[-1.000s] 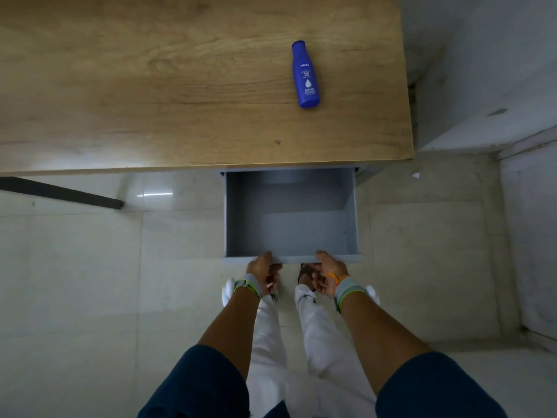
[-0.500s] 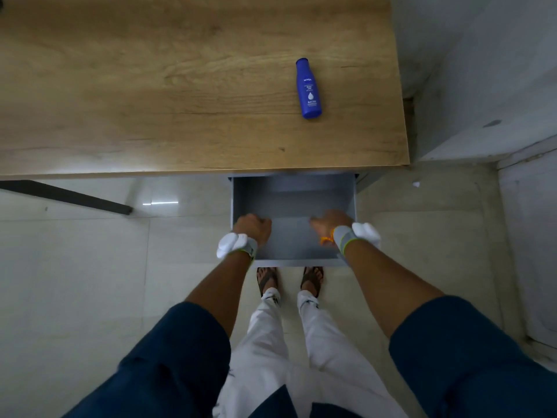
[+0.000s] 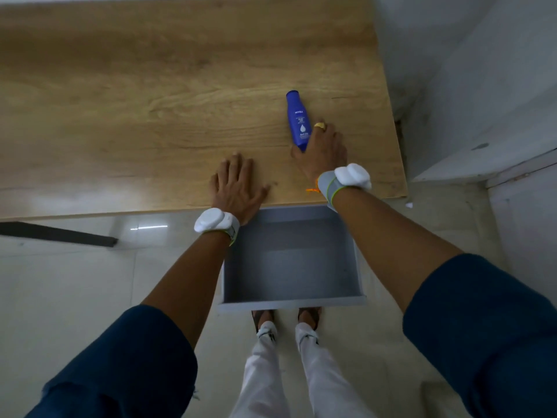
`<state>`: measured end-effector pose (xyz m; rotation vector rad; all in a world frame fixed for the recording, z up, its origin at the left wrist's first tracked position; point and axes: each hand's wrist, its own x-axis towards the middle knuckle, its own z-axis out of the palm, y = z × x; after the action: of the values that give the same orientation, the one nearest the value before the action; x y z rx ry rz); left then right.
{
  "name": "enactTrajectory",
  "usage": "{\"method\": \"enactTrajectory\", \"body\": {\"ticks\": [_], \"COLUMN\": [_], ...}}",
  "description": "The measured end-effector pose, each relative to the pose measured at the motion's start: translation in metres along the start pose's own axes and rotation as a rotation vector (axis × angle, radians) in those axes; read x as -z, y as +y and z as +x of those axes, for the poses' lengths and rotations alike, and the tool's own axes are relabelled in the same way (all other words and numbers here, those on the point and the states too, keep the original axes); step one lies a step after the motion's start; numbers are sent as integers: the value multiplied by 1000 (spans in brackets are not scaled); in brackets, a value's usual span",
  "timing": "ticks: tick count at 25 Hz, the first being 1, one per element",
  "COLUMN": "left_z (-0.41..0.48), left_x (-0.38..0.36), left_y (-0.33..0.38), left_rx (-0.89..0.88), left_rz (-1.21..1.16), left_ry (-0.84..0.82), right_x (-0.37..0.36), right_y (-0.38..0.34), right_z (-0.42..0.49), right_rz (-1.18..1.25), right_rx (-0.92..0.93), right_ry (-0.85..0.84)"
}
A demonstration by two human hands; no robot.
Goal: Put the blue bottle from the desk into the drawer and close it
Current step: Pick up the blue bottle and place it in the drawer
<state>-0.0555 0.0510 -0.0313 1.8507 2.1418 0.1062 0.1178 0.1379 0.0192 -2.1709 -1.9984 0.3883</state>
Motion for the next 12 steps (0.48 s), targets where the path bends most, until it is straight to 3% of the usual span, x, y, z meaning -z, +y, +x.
{"method": "enactTrajectory", "body": {"ticks": [7,12], "left_z": [2,0], "left_x": [-9,-7], "left_y": [-7,-6], "left_rx": [-41,-51], "left_rz": [80,78], "left_ry": [10,-25], "right_x": [-25,-21], "right_y": [-19,-10], "right_z": [29,1], "right_rz": [-107,-163], "right_rx": [91,159], "right_ry": [-39,-58]}}
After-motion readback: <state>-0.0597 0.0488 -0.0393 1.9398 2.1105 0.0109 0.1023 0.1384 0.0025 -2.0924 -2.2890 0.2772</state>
